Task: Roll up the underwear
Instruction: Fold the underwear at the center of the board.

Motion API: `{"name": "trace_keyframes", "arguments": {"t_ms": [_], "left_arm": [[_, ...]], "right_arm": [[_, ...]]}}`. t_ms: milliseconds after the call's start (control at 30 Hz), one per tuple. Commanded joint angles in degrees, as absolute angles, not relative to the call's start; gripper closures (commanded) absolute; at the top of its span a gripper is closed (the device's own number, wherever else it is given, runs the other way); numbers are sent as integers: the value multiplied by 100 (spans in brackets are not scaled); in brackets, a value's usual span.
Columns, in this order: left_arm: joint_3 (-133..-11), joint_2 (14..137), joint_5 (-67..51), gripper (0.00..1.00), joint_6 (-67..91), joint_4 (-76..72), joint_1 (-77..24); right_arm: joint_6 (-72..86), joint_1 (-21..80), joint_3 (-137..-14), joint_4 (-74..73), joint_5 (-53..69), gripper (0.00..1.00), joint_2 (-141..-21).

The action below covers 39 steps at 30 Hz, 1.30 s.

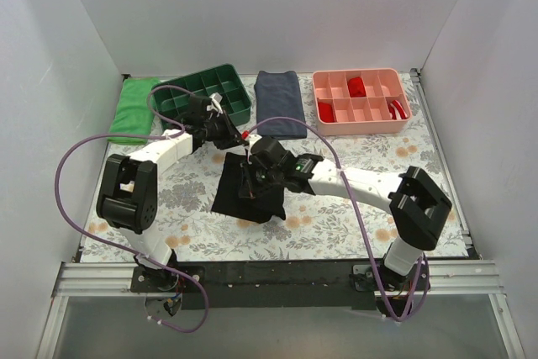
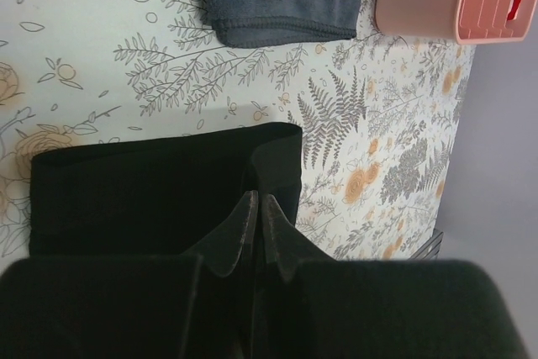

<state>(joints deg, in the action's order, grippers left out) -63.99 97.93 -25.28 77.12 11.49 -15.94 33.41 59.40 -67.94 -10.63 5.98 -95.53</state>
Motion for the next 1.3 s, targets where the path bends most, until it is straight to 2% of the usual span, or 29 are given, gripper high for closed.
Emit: {"name": "trace_keyframes", "arguments": {"t_ms": [0, 767, 1267], "left_arm": [[-6232, 9466, -2689, 100, 7532, 1055, -1415], [-5783, 9800, -2979, 100, 7216, 852, -747], [-5546, 9483, -2883, 100, 7242, 817, -483]], "right_arm": [[3261, 5994, -7259, -1151, 624, 99, -9948], [3199, 6091, -8208, -1186, 932, 99, -11232], [3155, 6187, -8411, -1169, 993, 99, -11505]]}}
